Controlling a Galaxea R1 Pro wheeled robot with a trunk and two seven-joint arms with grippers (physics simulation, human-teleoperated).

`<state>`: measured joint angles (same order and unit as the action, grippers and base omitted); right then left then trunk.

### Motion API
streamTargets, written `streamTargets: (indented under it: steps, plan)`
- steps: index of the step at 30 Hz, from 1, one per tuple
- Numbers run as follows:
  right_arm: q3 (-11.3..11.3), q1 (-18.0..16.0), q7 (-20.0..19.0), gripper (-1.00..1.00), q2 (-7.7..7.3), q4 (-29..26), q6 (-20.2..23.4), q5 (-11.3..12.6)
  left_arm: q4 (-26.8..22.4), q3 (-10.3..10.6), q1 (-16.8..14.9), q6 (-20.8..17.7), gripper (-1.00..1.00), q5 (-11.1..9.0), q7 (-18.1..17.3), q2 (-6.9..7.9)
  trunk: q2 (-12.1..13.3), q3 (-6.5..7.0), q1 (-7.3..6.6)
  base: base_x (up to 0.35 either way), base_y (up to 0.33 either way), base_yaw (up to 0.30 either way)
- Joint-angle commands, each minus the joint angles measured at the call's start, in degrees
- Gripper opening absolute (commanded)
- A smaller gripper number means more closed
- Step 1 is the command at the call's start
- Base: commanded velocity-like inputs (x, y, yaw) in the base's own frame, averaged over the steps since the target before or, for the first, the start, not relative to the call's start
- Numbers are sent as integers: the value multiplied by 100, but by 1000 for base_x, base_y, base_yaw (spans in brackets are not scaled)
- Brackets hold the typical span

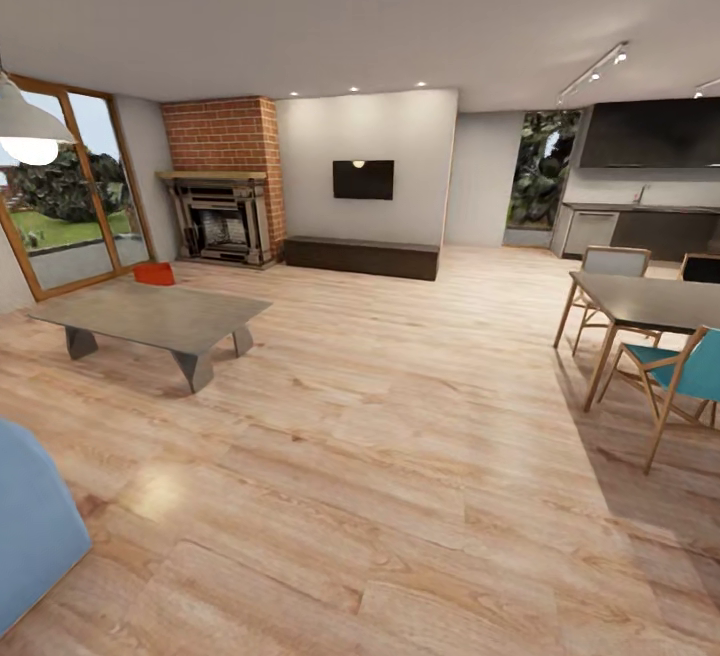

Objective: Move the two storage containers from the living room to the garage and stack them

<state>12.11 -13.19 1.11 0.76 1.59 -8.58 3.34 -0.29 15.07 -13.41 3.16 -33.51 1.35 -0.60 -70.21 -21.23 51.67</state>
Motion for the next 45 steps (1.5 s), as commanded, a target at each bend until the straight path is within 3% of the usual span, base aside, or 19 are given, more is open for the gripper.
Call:
streamTargets:
  steps: [1,45]
  plan:
    - [46,-8,12,100,3,17,-31,35,3,48,-4,17,100,-41,14,-2,-3,-6,3,321,0,0]
    - [46,-5,12,100,20,22,-30,35,3,48,-4,10,100,-41,14,-2,-3,-6,3,321,0,-22]
